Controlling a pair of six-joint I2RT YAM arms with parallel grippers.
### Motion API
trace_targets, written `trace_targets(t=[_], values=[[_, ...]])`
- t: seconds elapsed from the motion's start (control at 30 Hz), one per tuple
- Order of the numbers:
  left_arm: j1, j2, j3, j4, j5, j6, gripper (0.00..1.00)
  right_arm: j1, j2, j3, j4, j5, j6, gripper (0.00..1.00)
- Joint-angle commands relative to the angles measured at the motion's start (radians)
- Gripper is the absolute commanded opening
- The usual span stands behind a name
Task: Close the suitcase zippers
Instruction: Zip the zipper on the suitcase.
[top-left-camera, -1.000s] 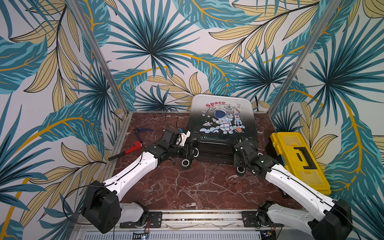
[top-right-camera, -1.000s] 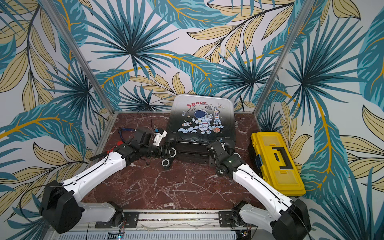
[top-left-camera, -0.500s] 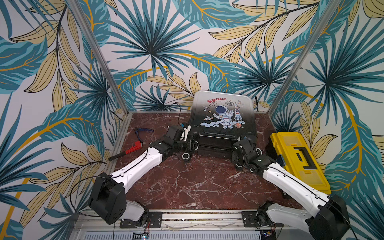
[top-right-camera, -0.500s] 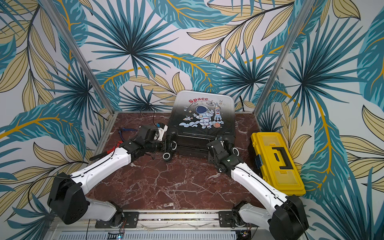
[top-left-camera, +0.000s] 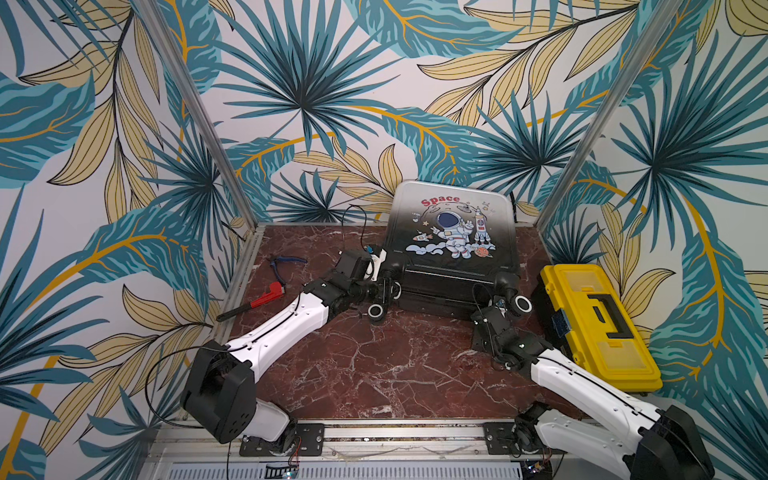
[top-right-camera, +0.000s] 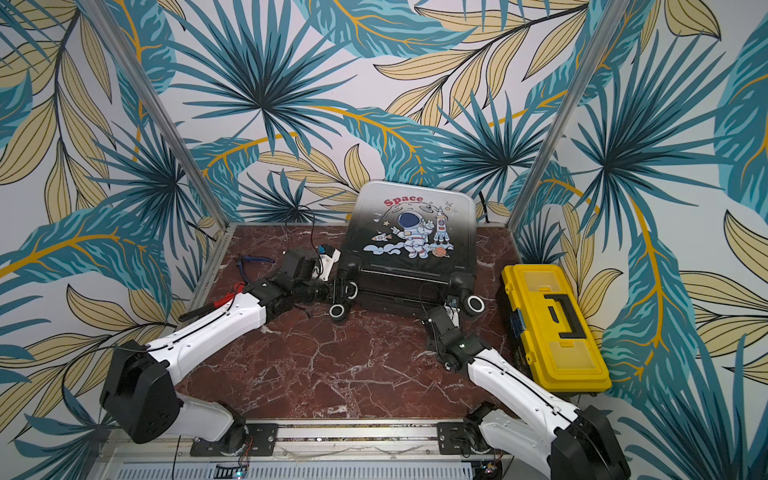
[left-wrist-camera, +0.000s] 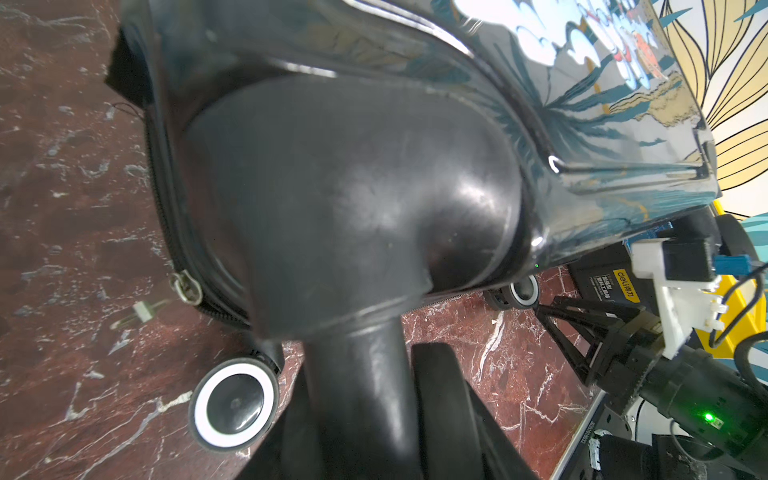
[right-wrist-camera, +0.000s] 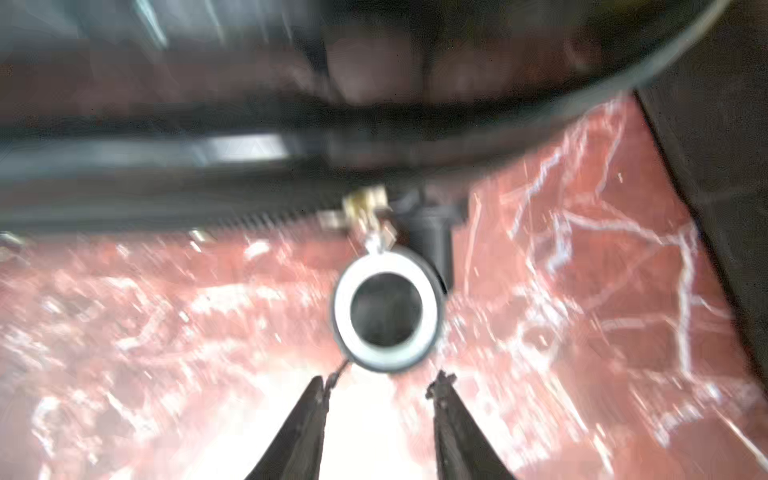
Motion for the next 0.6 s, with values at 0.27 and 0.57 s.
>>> trace_targets(t=[0.27,0.57], values=[[-0.034,0.001,0.049,0.132,0.154,0.154,0.24,-0.014,0.013,-0.068,0.366,0.249,-0.112,0.43],[-0.031,-0.015,0.035,0.134,0.166,0.17,0.23,-0.036,0.132,-0.12,0.65,0.227,-0.126,0.4]])
